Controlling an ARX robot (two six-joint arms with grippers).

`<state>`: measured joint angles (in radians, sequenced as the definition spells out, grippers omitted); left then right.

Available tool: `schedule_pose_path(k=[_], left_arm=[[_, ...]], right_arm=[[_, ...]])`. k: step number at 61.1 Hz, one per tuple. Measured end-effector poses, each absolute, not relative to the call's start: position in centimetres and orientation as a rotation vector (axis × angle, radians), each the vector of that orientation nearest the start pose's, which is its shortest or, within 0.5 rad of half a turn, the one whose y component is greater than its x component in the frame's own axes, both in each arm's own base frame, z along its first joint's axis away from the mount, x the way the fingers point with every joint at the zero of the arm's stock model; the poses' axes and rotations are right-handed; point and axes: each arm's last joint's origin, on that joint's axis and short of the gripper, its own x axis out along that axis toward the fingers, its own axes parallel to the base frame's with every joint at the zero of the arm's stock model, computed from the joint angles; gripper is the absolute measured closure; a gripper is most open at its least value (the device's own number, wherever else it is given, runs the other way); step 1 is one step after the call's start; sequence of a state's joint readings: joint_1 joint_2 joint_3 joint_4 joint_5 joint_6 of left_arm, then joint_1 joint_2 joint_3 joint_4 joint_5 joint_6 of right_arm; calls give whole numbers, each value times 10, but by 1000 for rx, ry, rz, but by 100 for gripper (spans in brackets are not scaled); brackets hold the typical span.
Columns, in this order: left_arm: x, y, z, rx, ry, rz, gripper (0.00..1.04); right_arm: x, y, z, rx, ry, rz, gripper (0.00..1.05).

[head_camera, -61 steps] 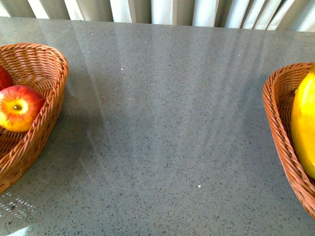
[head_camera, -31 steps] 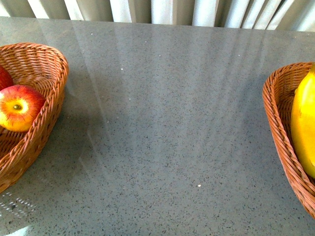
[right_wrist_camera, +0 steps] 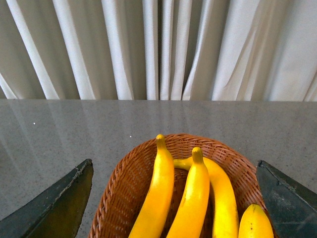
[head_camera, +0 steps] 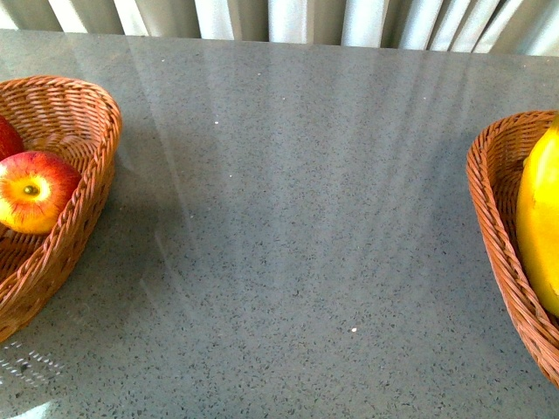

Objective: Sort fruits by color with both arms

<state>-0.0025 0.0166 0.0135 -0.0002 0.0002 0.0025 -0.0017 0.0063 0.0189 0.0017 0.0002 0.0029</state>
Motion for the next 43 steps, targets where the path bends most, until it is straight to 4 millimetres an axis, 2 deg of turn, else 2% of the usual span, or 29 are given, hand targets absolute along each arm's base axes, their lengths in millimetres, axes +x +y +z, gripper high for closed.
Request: schedule_pose_path(k=[43], left_arm=[[98,0,167,2,4,-3,9]], right_arm=[[97,0,170,3,-14,-2,9]])
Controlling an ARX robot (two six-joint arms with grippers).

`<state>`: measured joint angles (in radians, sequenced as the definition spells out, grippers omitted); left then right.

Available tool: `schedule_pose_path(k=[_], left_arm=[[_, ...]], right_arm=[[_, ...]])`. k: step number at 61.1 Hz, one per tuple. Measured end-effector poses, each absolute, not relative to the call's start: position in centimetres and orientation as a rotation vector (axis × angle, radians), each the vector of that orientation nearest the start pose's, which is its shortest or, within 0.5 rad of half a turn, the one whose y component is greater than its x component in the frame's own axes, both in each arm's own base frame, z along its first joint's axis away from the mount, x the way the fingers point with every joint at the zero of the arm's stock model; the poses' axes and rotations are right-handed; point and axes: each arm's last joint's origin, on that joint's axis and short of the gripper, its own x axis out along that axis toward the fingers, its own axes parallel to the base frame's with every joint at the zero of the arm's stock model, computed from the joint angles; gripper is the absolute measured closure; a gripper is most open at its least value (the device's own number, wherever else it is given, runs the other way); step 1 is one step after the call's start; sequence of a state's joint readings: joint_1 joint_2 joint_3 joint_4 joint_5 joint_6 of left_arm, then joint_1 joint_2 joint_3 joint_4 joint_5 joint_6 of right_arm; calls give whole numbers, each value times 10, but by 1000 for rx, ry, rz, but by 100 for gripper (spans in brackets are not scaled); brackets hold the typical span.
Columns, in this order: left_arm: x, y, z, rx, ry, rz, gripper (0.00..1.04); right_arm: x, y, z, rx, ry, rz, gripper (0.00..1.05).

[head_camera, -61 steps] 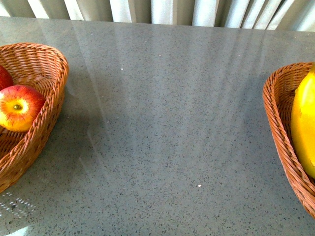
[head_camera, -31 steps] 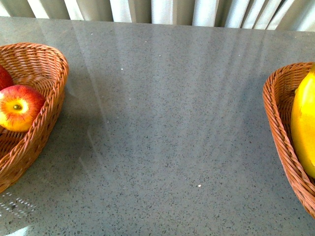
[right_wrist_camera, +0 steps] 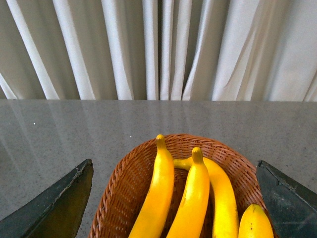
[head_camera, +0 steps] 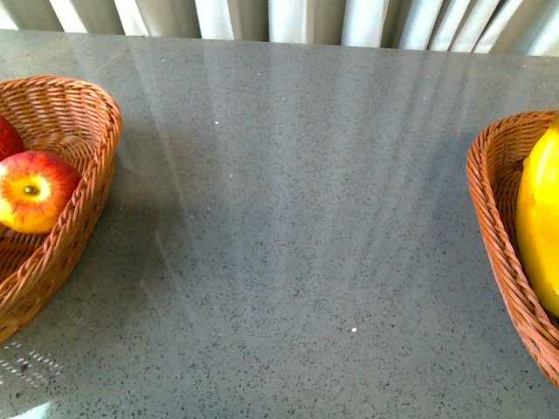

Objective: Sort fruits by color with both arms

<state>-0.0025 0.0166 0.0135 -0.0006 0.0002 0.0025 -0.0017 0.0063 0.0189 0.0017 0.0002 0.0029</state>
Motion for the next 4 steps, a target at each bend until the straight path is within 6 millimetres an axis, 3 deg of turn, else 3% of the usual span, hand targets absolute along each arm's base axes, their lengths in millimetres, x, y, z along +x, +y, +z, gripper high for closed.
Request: schedule_pose_path(k=[4], left_arm=[[98,0,167,2,4,-3,9]], right_arm=[[97,0,170,3,-14,-2,9]])
